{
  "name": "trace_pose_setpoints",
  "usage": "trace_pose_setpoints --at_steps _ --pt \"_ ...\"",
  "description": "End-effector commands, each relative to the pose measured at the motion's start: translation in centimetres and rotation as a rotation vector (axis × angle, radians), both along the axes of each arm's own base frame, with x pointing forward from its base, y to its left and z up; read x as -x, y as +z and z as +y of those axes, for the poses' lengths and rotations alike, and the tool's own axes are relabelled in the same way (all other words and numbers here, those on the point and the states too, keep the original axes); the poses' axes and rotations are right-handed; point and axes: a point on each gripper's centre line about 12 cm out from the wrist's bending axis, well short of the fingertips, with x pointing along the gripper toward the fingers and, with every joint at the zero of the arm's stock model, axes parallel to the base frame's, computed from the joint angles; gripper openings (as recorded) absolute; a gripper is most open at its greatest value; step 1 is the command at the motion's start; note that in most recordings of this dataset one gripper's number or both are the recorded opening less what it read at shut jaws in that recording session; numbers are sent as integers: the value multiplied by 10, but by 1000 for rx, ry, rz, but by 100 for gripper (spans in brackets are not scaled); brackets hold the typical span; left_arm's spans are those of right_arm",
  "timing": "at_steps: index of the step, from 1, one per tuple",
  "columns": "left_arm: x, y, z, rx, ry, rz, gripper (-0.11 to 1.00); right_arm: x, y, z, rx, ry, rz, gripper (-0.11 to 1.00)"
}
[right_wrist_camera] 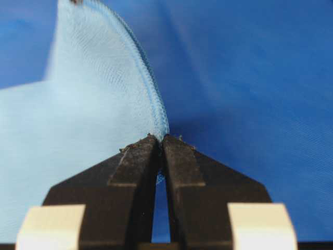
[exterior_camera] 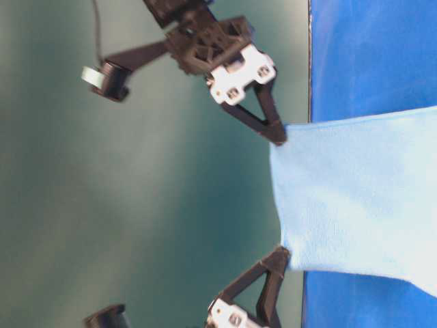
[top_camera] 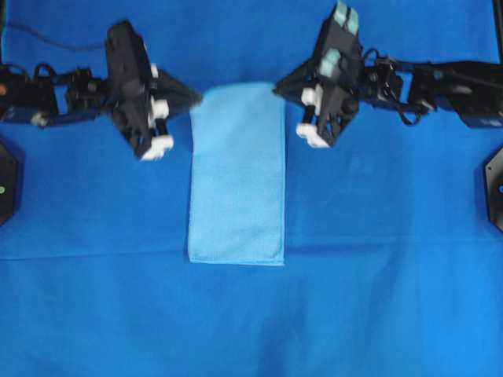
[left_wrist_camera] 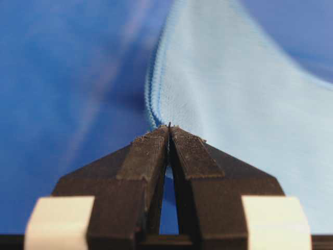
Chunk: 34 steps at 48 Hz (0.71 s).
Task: Fold a vertical towel.
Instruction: 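Lift the top edge and fold it down toward the bottom edge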
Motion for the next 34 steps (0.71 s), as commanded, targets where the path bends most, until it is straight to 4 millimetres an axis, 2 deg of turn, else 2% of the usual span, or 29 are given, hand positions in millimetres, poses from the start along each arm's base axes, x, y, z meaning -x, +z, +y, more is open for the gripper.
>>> trace_pose_setpoints --at_steps 1,8,21,34 --pt "-1 16 -19 -1 -55 -38 1 2 20 17 5 38 -50 5" --pt "2 20 -53 28 -146 -27 1 8 17 49 -16 111 -34 5" --pt "4 3 -105 123 -257 72 1 7 3 107 -75 237 19 5" --pt "-4 -28 -137 170 -315 163 1 -5 -31 134 -140 253 86 5"
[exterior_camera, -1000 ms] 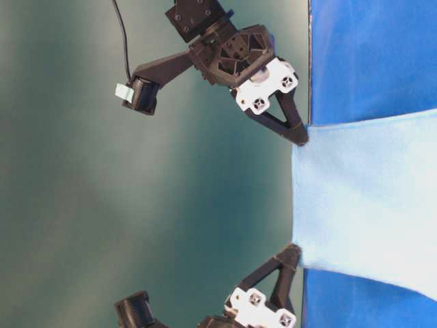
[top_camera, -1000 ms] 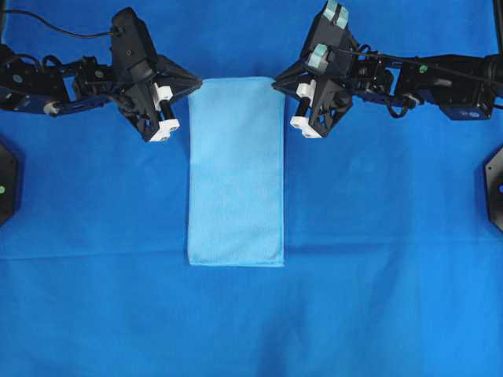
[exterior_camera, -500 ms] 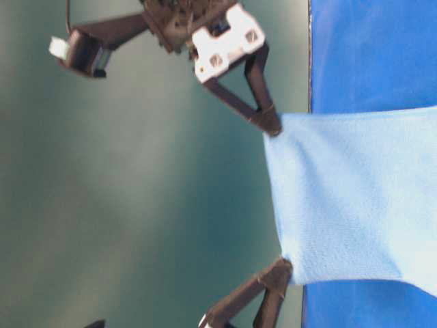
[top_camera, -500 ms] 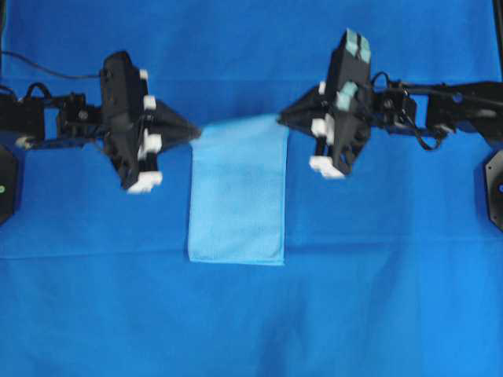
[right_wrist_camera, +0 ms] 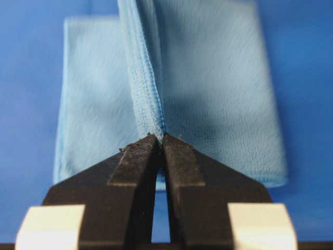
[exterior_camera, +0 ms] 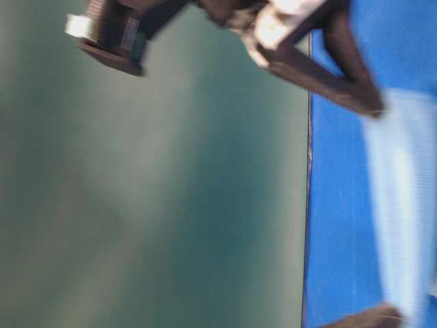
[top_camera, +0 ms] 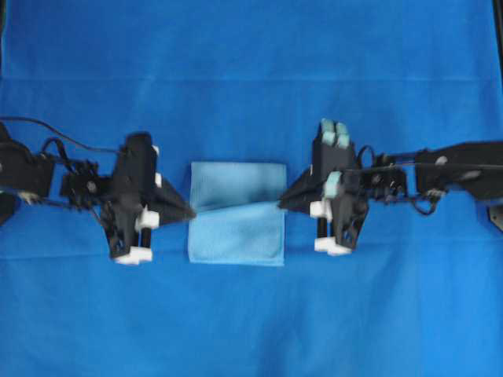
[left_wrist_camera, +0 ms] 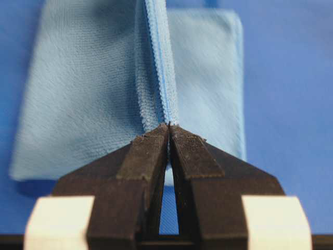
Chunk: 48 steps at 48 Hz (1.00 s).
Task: Fold a vertical towel.
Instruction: 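Lift the top edge and fold it down toward the bottom edge, then lower the folded edge onto the bottom edge and open both grippers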
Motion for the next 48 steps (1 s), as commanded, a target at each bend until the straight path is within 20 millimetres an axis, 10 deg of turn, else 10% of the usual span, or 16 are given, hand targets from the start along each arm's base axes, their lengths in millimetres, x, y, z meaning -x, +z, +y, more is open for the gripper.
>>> trace_pose_setpoints --at_steps 1,40,48 --pt "-6 -6 -10 11 -18 9 1 -6 -1 5 -18 -6 -9 5" --pt "-16 -24 -36 30 -67 37 2 -21 -21 30 -57 5 0 6" --pt "-17 -21 -37 30 -69 24 36 -19 -21 41 -58 35 11 50"
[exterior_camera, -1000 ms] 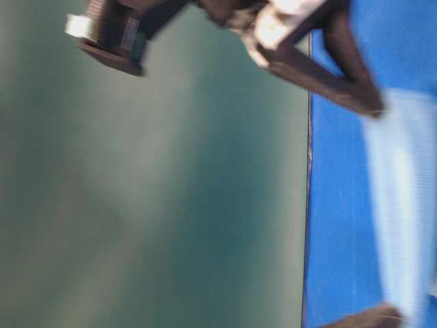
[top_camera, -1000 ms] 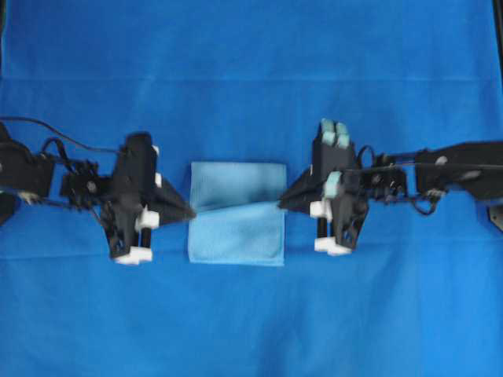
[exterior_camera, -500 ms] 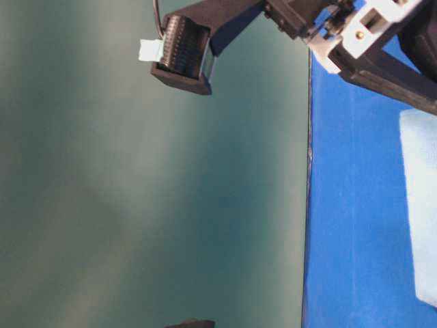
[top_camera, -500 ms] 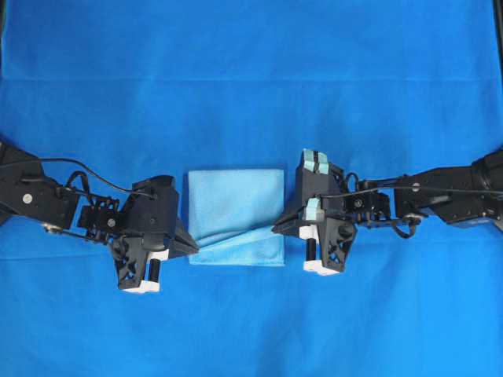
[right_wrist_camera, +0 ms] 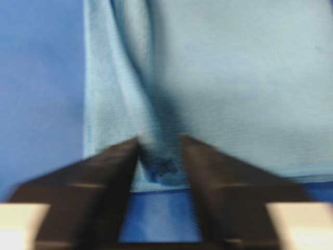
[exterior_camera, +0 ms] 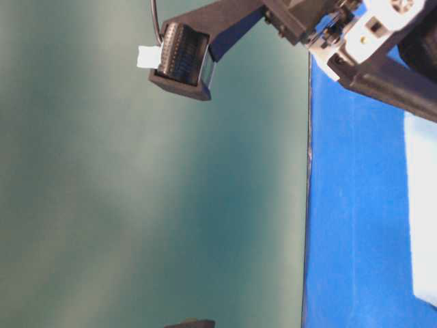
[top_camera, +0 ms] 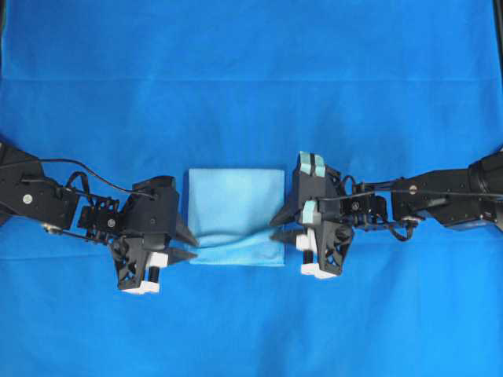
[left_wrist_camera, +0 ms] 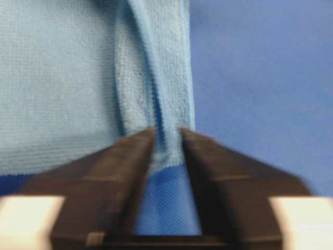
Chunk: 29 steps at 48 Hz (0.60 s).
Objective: Fold a vertical towel.
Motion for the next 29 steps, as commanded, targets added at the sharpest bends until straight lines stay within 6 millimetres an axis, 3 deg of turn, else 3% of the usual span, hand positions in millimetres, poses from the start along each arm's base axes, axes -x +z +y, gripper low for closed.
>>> trace_pose_setpoints --at_steps 1,4,8,18,29 --pt "-7 12 -1 9 1 -44 43 -3 11 10 -9 21 -24 55" --pt "-7 14 -2 7 -4 -49 62 -1 13 15 -11 36 -17 66" --pt "-6 17 -1 8 -5 -57 77 2 19 22 -15 58 -13 61" --pt "4 37 -17 20 -57 -95 60 15 44 45 -26 133 -36 57" --pt "20 72 -26 40 -97 -156 55 27 74 46 -36 150 -118 57"
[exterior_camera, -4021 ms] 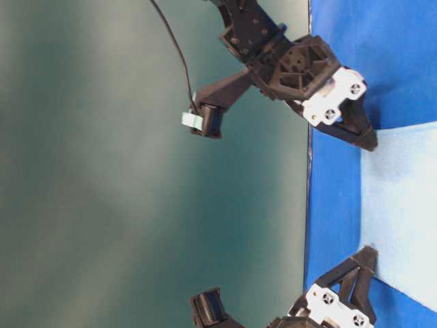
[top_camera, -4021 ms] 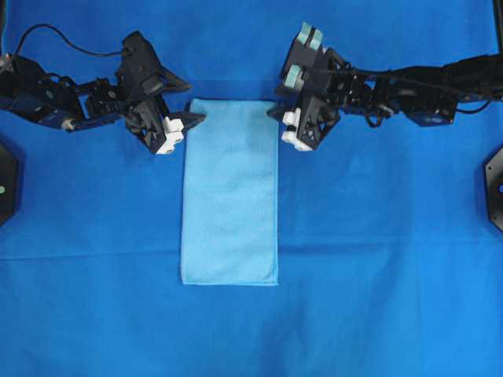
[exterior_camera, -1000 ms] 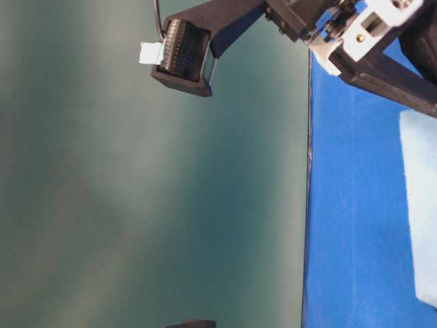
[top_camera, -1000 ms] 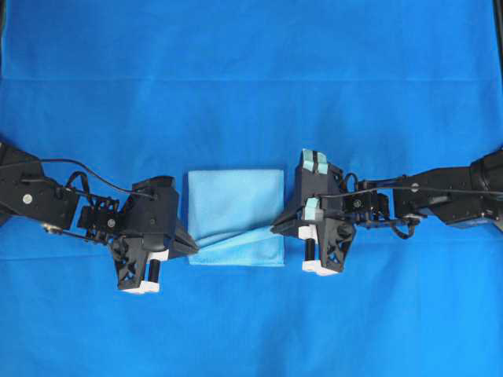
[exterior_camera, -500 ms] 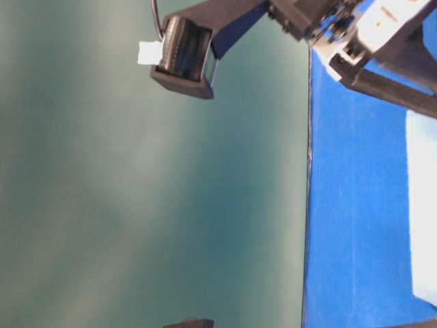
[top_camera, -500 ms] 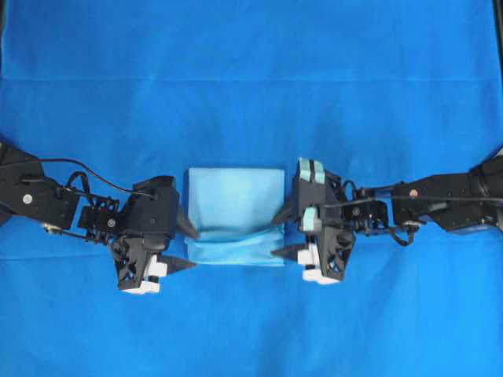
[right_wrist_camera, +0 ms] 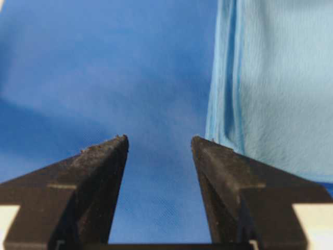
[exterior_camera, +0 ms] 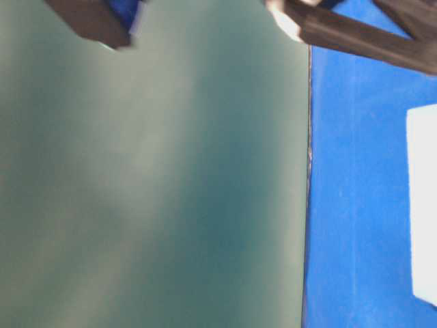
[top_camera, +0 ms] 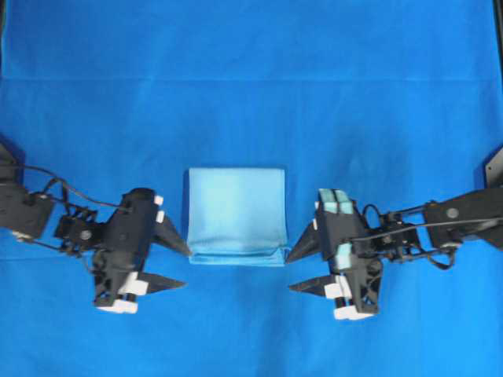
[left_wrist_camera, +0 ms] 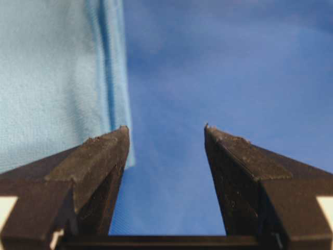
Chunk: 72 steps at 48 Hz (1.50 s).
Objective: Fold a vertical towel.
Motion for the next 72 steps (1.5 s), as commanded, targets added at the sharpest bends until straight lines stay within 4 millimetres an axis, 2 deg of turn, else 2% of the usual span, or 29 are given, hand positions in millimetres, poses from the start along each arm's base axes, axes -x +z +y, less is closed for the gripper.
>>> trace_pose_setpoints --at_steps 1,15,23,37,44,51,59,67,72 --pt "4 25 -1 21 -7 -61 55 3 22 -1 -13 2 -65 57" --pt "33 74 13 57 3 -178 55 19 74 -9 -20 14 -213 57" --pt "52 97 24 78 17 -268 55 36 105 -22 -20 3 -309 57" --pt "93 122 48 17 20 -380 55 81 132 -55 11 -54 -433 57" --pt "113 124 63 -16 52 -415 55 109 140 -68 37 -75 -486 57" --pt "135 116 78 -26 109 -452 55 140 134 -84 50 -127 -532 57" --pt "158 99 87 -28 145 -476 55 171 106 -99 66 -192 -542 56" --pt "173 83 89 -26 155 -465 55 187 74 -110 77 -262 -518 56" --pt "177 83 91 -25 161 -481 53 191 63 -115 81 -298 -515 56"
